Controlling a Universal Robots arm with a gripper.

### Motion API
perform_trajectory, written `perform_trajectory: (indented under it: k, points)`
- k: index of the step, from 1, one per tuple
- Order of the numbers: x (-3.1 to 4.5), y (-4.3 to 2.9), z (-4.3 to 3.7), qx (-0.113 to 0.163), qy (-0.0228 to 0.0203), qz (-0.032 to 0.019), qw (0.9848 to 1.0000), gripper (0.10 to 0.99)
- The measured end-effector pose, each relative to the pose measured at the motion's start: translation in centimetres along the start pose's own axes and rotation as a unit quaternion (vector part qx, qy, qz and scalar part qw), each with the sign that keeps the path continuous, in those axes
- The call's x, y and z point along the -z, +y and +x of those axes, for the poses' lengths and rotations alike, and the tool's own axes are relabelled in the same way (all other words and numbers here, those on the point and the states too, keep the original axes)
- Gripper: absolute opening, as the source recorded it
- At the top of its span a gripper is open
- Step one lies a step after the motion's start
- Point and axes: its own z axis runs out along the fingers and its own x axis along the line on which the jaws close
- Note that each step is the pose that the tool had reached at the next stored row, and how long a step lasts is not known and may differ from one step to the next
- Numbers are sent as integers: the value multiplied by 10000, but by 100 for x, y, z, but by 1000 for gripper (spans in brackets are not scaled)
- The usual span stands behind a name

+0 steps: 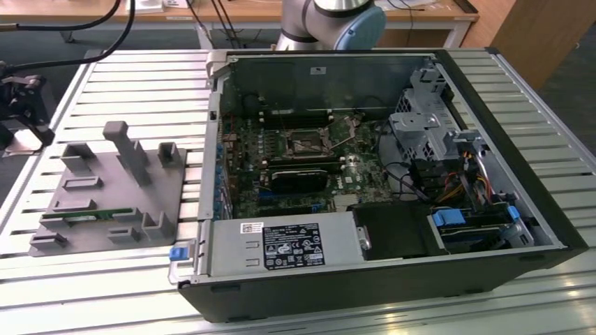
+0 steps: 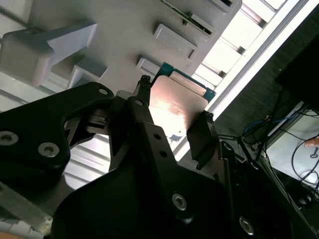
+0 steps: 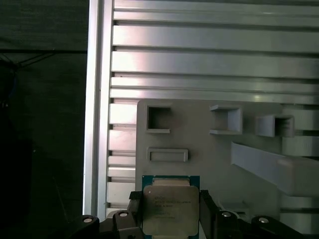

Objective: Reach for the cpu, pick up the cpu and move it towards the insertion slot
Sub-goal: 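Pick up the cpu and move it towards the insertion slot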

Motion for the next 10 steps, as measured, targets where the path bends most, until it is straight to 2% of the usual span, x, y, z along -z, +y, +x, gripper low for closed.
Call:
perform_trajectory:
  k: [10]
  points:
    - [111,10,0,0,0,5,10000,541]
